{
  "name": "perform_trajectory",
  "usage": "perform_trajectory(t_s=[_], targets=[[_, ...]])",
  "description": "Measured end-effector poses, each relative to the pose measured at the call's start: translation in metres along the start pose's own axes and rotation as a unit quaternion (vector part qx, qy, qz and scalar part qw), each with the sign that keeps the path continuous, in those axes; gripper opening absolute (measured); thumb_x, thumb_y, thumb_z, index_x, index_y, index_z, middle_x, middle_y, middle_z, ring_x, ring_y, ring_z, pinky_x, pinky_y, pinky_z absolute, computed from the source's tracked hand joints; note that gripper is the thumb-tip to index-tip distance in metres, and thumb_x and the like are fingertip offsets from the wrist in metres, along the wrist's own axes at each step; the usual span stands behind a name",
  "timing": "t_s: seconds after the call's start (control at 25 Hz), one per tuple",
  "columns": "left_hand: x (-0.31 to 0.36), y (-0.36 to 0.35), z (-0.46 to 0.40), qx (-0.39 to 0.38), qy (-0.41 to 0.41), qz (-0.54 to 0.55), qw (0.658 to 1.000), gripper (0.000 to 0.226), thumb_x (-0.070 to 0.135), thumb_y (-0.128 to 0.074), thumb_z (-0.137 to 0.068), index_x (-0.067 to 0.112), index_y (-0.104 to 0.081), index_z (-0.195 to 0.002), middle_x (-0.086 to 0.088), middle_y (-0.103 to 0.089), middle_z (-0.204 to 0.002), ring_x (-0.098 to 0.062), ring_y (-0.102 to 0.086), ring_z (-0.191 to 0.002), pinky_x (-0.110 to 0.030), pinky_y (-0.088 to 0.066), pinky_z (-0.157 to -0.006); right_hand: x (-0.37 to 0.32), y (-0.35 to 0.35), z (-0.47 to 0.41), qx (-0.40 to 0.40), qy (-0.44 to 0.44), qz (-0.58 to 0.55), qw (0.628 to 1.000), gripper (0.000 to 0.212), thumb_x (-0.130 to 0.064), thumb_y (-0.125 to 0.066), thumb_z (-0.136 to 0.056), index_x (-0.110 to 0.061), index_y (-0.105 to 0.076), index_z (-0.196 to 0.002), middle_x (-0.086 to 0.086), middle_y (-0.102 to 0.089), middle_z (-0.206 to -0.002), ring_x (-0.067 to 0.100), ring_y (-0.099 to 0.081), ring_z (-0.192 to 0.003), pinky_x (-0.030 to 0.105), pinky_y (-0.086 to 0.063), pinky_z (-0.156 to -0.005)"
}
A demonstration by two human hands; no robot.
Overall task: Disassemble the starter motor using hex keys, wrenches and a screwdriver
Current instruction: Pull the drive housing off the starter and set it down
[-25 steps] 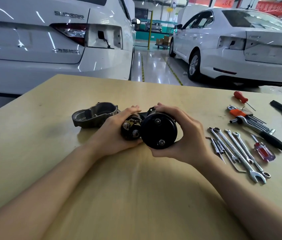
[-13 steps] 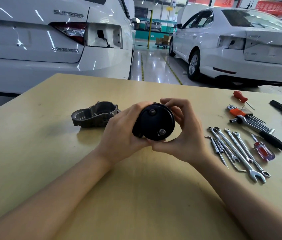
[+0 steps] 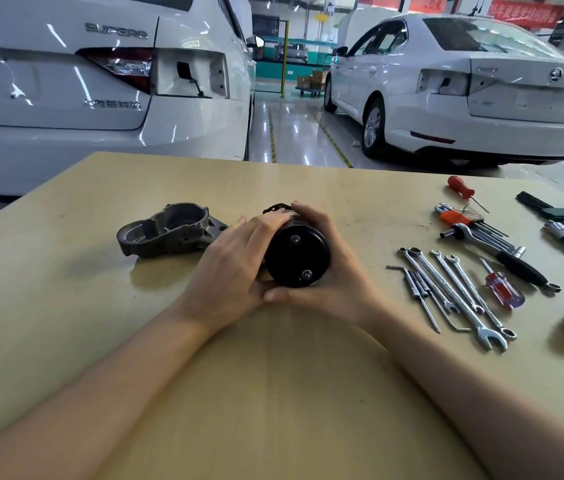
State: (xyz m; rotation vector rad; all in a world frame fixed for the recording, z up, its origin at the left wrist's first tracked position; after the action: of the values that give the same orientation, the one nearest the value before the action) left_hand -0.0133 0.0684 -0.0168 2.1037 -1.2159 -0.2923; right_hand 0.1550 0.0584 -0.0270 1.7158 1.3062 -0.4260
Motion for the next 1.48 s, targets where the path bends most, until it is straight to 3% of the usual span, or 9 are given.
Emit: perform_trajectory(t_s=[0.12,0.32,0.48,0.68,0.84,1.08,1.48], targets=[[-0.001,-0.004,0.0,0.0,-0.006,-0.023,1.0,0.063,0.039,-0.058,-0.078,0.004,-0.04,-0.127,-0.019,-0.059,-0.124,-0.033,-0.059,-0.111,-0.054,-0.05,-0.091,-0.002,0.001,0.002,-0.009,-0.015,0.036,0.999,0.106,-0.025,-0.092,-0.055,-0.013,-0.031,-0.14,0.006,-0.047,-0.136,0.014,-0.047,-0.127,0.034,-0.039,-0.107],[-0.002,-0.007,0.0,0.037,0.027,-0.033,0.998,0.066,0.052,-0.062,-0.074,0.011,-0.042,-0.123,-0.01,-0.062,-0.116,-0.024,-0.056,-0.103,-0.048,-0.051,-0.086,-0.011,0.005,0.005,-0.063,-0.05,0.076,0.994,0.109,-0.029,-0.089,-0.06,-0.011,-0.023,-0.145,0.004,-0.036,-0.146,0.01,-0.037,-0.135,0.027,-0.032,-0.112],[-0.001,-0.008,0.001,0.056,0.052,-0.032,0.997,0.074,0.062,-0.064,-0.069,0.01,-0.047,-0.119,-0.009,-0.066,-0.111,-0.019,-0.053,-0.099,-0.051,-0.053,-0.085,-0.019,0.009,0.003,-0.103,-0.061,0.124,0.985,0.114,-0.035,-0.085,-0.066,-0.013,-0.012,-0.15,-0.002,-0.027,-0.151,0.007,-0.028,-0.139,0.025,-0.027,-0.113],[0.001,-0.007,0.001,0.059,0.057,-0.023,0.996,0.075,0.061,-0.07,-0.065,0.013,-0.048,-0.119,-0.007,-0.066,-0.112,-0.018,-0.054,-0.101,-0.055,-0.052,-0.085,-0.018,0.026,0.003,-0.168,-0.06,0.173,0.969,0.105,-0.009,-0.068,-0.07,-0.013,-0.003,-0.152,-0.004,-0.018,-0.154,0.012,-0.025,-0.141,0.033,-0.031,-0.113],[0.001,-0.008,0.001,0.043,0.052,-0.029,0.997,0.075,0.059,-0.07,-0.065,0.012,-0.047,-0.119,-0.009,-0.065,-0.113,-0.019,-0.053,-0.102,-0.056,-0.052,-0.085,-0.018,0.015,0.009,-0.127,-0.065,0.193,0.971,0.101,-0.011,-0.069,-0.074,-0.01,-0.003,-0.152,0.0,-0.017,-0.156,0.013,-0.022,-0.142,0.021,-0.024,-0.113],[0.0,-0.008,0.002,0.046,0.058,-0.021,0.997,0.08,0.063,-0.071,-0.063,0.013,-0.05,-0.122,-0.006,-0.067,-0.116,-0.02,-0.057,-0.103,-0.055,-0.05,-0.089,-0.017,0.01,0.008,-0.095,-0.051,0.19,0.976,0.099,-0.005,-0.069,-0.07,-0.009,-0.011,-0.15,0.003,-0.022,-0.153,0.015,-0.023,-0.141,0.023,-0.024,-0.113],[0.006,-0.01,-0.005,0.008,0.089,0.031,0.996,0.087,0.061,-0.066,-0.064,-0.001,-0.049,-0.123,-0.015,-0.061,-0.119,-0.016,-0.043,-0.108,-0.065,-0.042,-0.093,-0.013,0.01,0.008,-0.071,-0.083,0.144,0.984,0.099,0.0,-0.067,-0.069,-0.011,-0.011,-0.15,0.004,-0.025,-0.15,0.015,-0.03,-0.136,0.024,-0.031,-0.109]])
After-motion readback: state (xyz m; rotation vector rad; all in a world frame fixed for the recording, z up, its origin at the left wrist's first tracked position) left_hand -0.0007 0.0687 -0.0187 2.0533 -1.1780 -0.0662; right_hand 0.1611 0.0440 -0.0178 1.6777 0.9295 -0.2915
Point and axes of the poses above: each hand's wrist, its own z-axis away from the middle knuckle, its own y-axis out of the back of the hand, x = y × z, the point moved 1 cm from there along -z, towards the middle knuckle
